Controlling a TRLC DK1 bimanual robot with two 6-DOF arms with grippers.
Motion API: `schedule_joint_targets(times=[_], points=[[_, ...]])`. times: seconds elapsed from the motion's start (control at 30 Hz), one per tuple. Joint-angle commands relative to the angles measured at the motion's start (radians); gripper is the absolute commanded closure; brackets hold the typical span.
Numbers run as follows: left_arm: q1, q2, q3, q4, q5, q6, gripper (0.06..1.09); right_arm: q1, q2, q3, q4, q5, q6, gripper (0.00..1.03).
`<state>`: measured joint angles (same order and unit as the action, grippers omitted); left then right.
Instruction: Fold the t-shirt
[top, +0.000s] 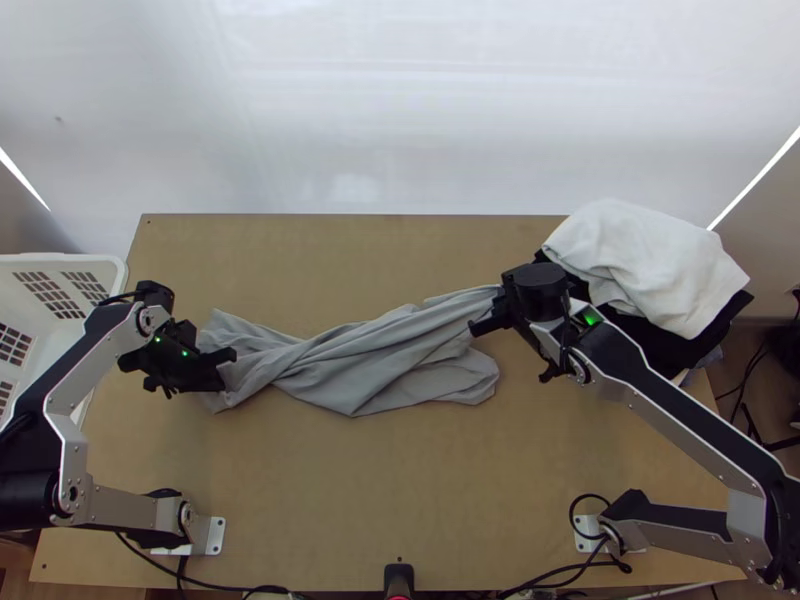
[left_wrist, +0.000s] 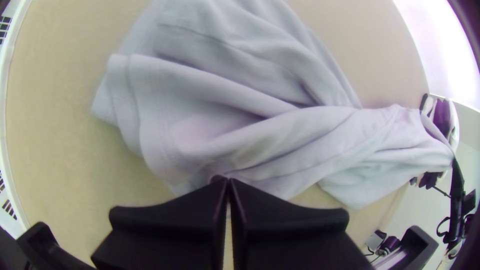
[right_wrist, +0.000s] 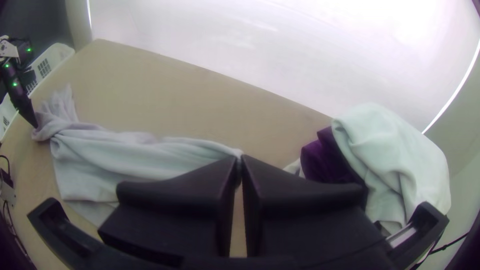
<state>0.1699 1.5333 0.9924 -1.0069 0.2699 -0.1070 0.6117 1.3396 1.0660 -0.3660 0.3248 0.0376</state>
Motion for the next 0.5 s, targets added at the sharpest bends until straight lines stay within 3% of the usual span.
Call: schedule_joint_targets(times=[0.0,0.2,0.47], points=[[0.028,-0.025,-0.009,0.027,0.000,-0.003,1.05,-0.032,-0.007,0.008,0.006,0.000,0.002,1.00],[0.115,-0.088,0.069,0.031,0.003,-0.022,1.05,-0.063,-0.019,0.031,0.012,0.000,0.013,1.00],[0.129,-0.292,0.204,0.249,0.002,-0.232,1.05,-0.142,-0.022,0.152,0.131,0.062,0.039,1.00]])
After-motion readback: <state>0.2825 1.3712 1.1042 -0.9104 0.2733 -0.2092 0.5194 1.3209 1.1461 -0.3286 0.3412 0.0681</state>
